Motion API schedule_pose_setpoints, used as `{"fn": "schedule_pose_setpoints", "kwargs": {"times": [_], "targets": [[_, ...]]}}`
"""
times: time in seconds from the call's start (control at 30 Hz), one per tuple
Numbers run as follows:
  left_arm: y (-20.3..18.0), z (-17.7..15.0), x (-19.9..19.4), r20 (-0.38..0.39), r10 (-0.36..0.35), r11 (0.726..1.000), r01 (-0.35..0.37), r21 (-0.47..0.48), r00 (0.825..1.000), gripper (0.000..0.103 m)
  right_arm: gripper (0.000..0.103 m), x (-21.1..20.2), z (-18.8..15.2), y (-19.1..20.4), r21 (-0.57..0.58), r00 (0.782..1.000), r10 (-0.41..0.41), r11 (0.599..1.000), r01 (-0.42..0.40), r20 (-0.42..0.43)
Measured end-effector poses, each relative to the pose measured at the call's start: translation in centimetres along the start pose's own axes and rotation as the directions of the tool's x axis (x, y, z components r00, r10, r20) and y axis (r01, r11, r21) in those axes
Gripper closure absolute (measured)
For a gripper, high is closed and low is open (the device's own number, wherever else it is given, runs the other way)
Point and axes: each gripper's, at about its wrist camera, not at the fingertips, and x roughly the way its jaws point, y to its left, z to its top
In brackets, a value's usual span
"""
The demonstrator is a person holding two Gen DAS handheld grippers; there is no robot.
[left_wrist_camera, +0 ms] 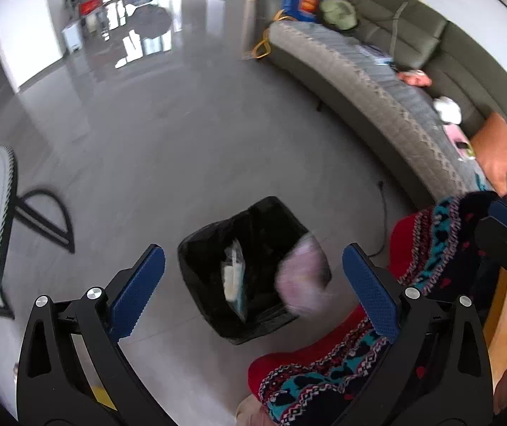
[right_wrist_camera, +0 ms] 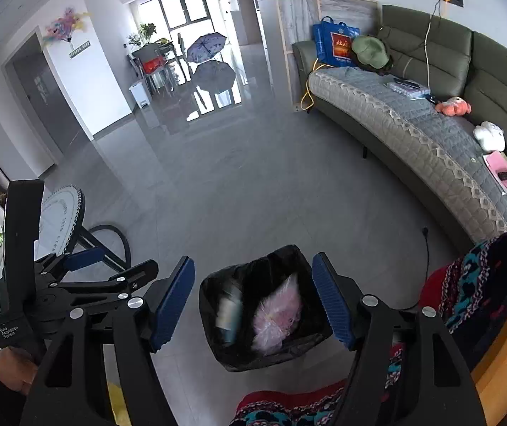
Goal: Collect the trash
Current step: 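Carry both bags over the black bin and open both grippers to drop them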
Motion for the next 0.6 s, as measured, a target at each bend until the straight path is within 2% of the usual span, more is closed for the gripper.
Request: {"fn": "schedule_pose_setpoints", "kwargs": {"times": [0.13,0.2,0.37,0.6], "targets": [[0.2,-0.3,-0.6,0.018,0.055,0.998,-0.055,0.010,0.998,0.006,0.033,0.3,-0.3,-0.4,0.016,1.000,-0.001,1.000,0.001,-0.005],[-0.3,-0.4,-0.8,0.041,0.053,0.998,-0.055,0.031,0.998,0.006,0.033,0.3,-0.5,-0.6,0.018,1.000,-0.004,1.000,0.004,-0.006],[-1.1,-0.2,-2.2,0.090,-0.010,0.997,0.004,0.073,0.996,0.006,0.033,-0.4,-0.8,-1.4,0.028,1.000,-0.011,1.000,0.011,0.005],[-3.0,-0.3,-3.7,0.090,-0.060,0.994,0.051,0.095,0.994,0.006,0.033,-3.7,-1.9,-2.1,0.048,0.999,-0.036,0.998,0.034,0.035]]}}
